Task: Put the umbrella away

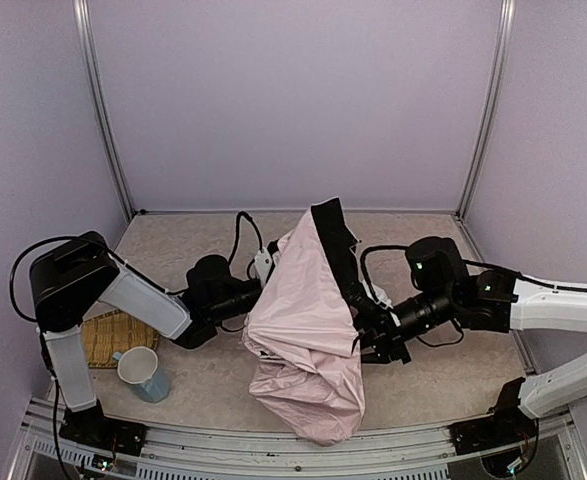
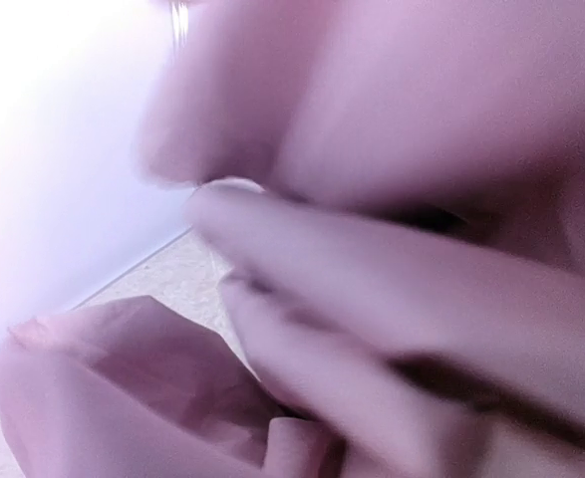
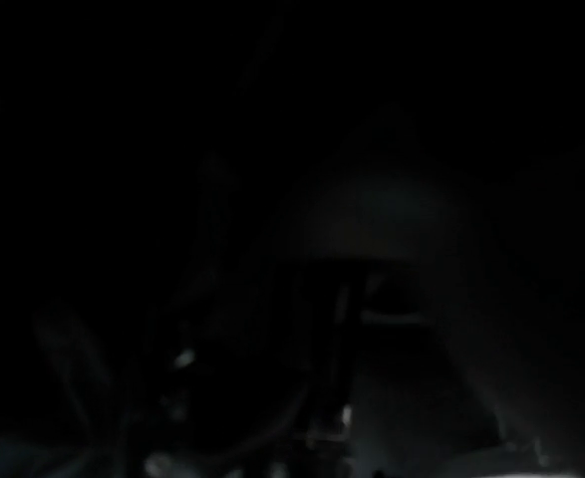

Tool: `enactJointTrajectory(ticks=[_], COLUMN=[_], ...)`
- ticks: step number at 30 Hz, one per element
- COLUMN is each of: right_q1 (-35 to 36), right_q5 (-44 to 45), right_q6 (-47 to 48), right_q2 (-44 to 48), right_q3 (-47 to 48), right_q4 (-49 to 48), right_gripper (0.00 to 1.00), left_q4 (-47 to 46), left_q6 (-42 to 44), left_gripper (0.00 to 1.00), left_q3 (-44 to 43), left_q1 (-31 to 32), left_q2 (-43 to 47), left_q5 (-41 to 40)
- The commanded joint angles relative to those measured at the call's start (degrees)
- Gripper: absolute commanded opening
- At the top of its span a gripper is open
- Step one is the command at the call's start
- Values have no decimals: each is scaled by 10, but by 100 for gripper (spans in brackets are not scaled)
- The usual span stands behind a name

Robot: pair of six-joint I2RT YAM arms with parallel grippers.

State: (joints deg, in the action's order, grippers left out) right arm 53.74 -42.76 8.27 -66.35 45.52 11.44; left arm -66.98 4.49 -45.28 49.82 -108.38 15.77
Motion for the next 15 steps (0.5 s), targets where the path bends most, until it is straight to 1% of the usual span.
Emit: enactJointTrajectory(ticks=[1, 4, 6, 9, 11, 13, 15], right_q1=[41, 51, 52, 52, 52, 50, 47], right_q5=[-5, 9, 10, 16, 40, 66, 100], right_q6=[-14, -27, -38, -43, -42, -40, -39], right_q2=[-37, -54, -50, -6, 34, 65, 86], right_q3=[-40, -44, -30, -3, 12, 30, 51], right_q4=[-65, -73, -69, -67, -68, -60, -43], right_gripper=[0, 0, 0, 0, 0, 0, 0], left_q4=[-21, -20, -12, -24, -29, -26, -21], left_q6=[-28, -39, -47, -50, -49, -48, -50], left_gripper=[2, 4, 7, 17, 24, 28, 39], left_q3=[-30, -27, -10, 39, 65, 82, 95], left_q1=[-9, -9, -9, -8, -9, -9, -9], left_q2=[-19, -22, -11, 16, 29, 40, 50], left_q5=[42, 52, 59, 57, 47, 35, 32])
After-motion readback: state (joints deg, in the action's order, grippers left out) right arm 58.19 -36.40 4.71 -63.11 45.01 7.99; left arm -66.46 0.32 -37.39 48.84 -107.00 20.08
